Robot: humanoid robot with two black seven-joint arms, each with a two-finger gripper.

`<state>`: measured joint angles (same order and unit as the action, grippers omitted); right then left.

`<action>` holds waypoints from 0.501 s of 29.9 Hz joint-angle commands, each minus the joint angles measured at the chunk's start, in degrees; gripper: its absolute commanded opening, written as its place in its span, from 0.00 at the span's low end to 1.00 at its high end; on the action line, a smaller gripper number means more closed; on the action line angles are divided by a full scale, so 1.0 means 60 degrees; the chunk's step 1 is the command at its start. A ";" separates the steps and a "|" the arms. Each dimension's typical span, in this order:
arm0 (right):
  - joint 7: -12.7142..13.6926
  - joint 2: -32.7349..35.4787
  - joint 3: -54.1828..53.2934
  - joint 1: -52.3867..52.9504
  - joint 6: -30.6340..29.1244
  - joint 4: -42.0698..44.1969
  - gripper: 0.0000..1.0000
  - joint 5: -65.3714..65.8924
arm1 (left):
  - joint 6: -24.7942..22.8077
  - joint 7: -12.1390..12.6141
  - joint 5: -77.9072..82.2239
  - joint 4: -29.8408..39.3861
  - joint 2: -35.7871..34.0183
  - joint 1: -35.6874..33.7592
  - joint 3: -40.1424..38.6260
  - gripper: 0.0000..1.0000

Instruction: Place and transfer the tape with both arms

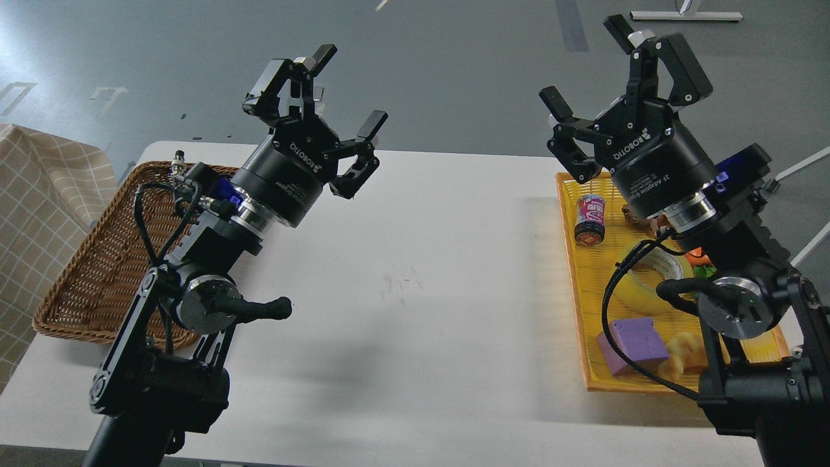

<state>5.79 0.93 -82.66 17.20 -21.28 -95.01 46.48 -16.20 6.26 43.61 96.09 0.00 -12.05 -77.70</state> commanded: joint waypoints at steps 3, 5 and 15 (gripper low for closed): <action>0.0001 0.0005 0.0021 -0.0024 0.0001 -0.0045 1.00 -0.0013 | -0.0010 -0.0004 -0.0002 0.0010 0.0000 -0.0028 0.0016 0.98; 0.0001 0.0005 0.0006 -0.0053 0.0001 -0.0059 1.00 -0.0013 | 0.0005 -0.0004 -0.0017 0.0010 0.0000 -0.0028 0.0002 0.98; 0.0001 -0.0024 0.0021 -0.0127 0.0001 -0.0103 1.00 -0.0013 | -0.0010 -0.0004 -0.0032 0.0010 0.0000 0.0031 -0.0028 0.98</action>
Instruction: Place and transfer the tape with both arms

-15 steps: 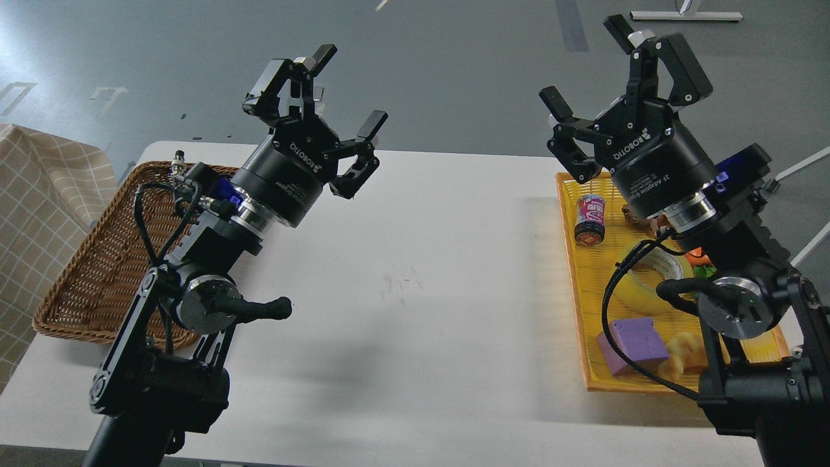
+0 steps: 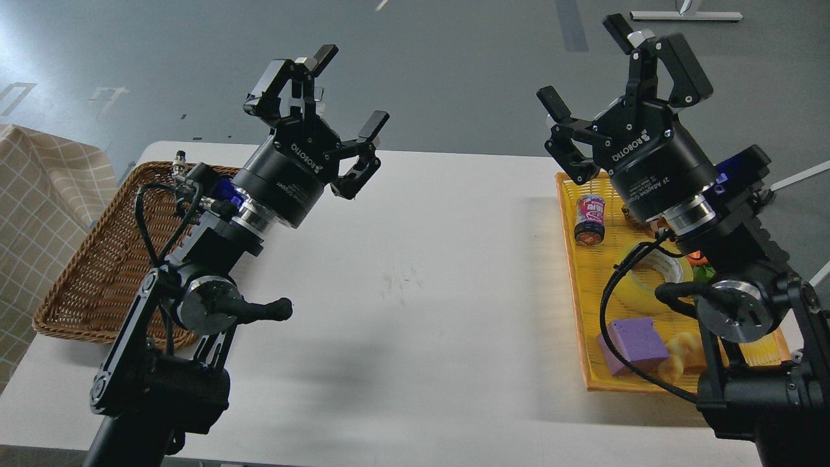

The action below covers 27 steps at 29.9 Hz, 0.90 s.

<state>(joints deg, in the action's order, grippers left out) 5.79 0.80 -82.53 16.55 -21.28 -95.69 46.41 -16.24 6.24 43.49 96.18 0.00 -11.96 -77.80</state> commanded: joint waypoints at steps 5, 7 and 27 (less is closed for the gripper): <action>0.0001 -0.0001 0.0014 -0.0019 0.0001 -0.0004 1.00 0.0000 | -0.0003 0.0000 0.0003 -0.0005 0.0000 0.0029 -0.0012 0.98; 0.0001 -0.0001 0.0000 -0.0033 0.0001 -0.0004 1.00 0.0000 | -0.0003 0.0000 0.0003 -0.0005 0.0000 0.0044 -0.0012 0.98; -0.0014 -0.0045 0.0014 -0.0077 0.0001 -0.0004 1.00 0.0000 | -0.0003 0.0000 0.0003 -0.0005 0.0000 0.0088 0.0032 0.98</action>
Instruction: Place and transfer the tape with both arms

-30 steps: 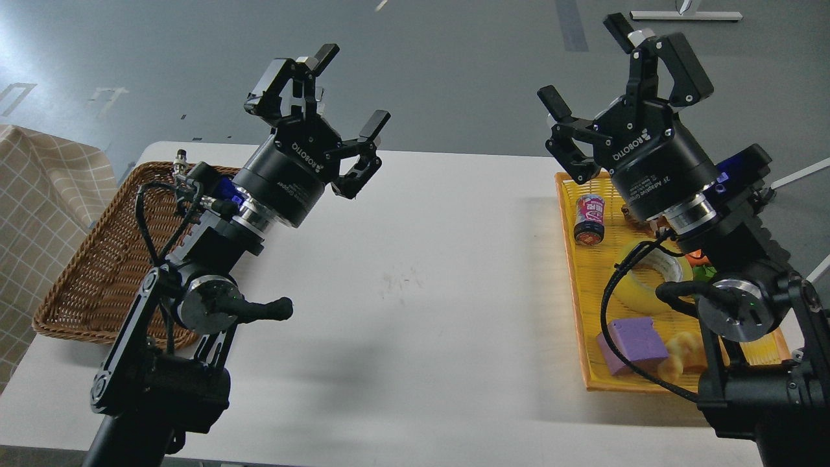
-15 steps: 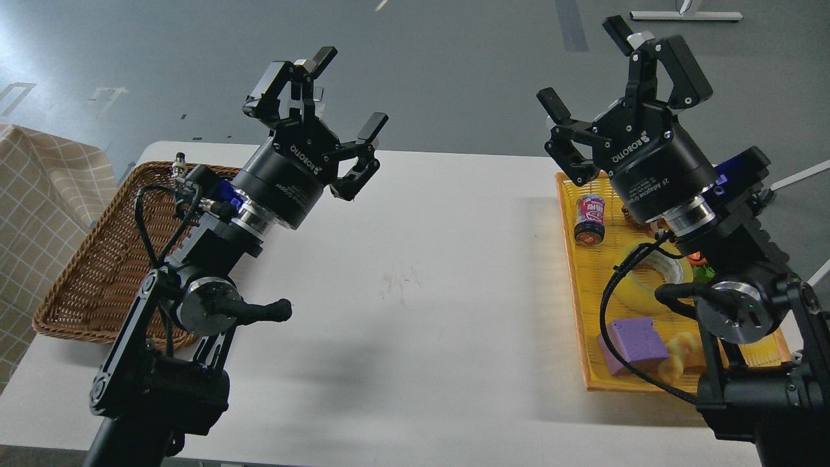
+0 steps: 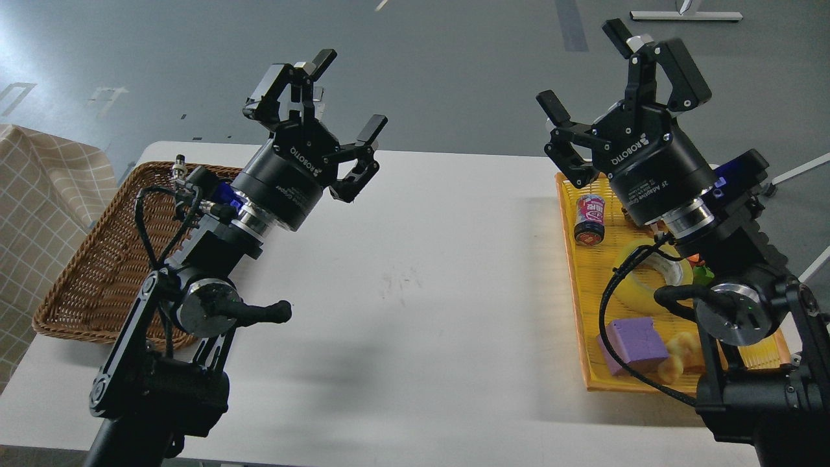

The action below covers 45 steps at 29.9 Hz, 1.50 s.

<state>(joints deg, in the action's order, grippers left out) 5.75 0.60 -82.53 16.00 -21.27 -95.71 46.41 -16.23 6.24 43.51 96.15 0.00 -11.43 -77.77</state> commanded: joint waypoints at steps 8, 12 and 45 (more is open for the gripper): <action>0.0008 -0.0099 0.0058 0.0073 0.0001 0.0000 1.00 -0.0001 | -0.0006 0.0000 0.0000 0.0001 0.0000 -0.0044 0.0013 0.98; 0.0008 -0.0099 0.0058 0.0073 0.0001 0.0000 1.00 -0.0001 | -0.0006 0.0000 0.0000 0.0001 0.0000 -0.0044 0.0027 0.98; -0.0153 0.0661 -0.0044 0.0015 -0.0029 -0.0235 1.00 0.0950 | 0.0331 0.0000 0.0000 0.0030 0.0000 0.0015 0.0013 0.98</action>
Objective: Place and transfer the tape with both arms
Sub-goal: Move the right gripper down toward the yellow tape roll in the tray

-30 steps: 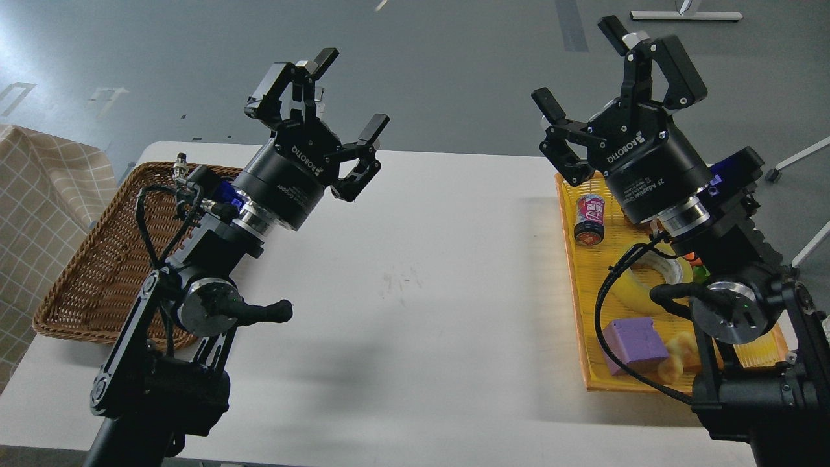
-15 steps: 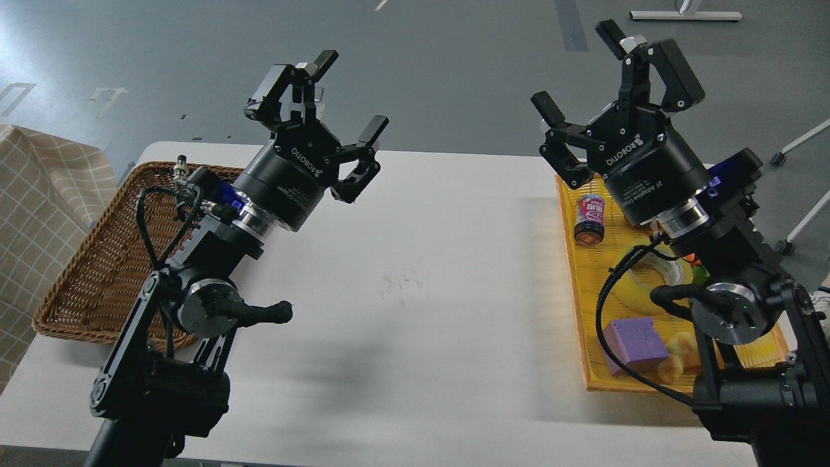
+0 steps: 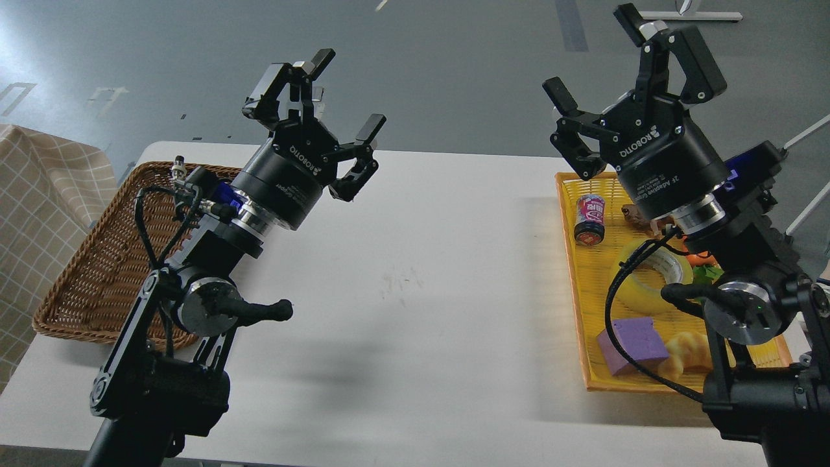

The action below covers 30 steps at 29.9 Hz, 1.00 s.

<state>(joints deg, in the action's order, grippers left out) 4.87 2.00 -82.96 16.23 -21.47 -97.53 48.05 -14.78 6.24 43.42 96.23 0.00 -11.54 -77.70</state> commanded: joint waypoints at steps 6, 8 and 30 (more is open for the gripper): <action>-0.0035 0.0546 0.0013 -0.0303 -0.0011 0.0038 1.00 0.1044 | 0.0076 0.0000 0.0014 0.0016 0.0000 0.0033 0.0001 0.98; -0.0239 0.0837 -0.0002 -0.0288 -0.0011 0.0024 1.00 0.1787 | 0.0076 0.0000 -0.0001 0.0045 0.0000 0.0004 0.0001 0.98; -0.0635 0.3018 0.0027 -0.0682 0.1220 0.1531 1.00 1.0361 | 0.0339 0.0015 -0.0015 0.0045 0.0000 0.0018 -0.0087 0.98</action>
<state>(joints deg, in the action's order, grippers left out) 2.17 15.93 -82.98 13.00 -14.59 -90.13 109.28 -13.10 6.24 43.38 96.51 -0.01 -11.32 -78.25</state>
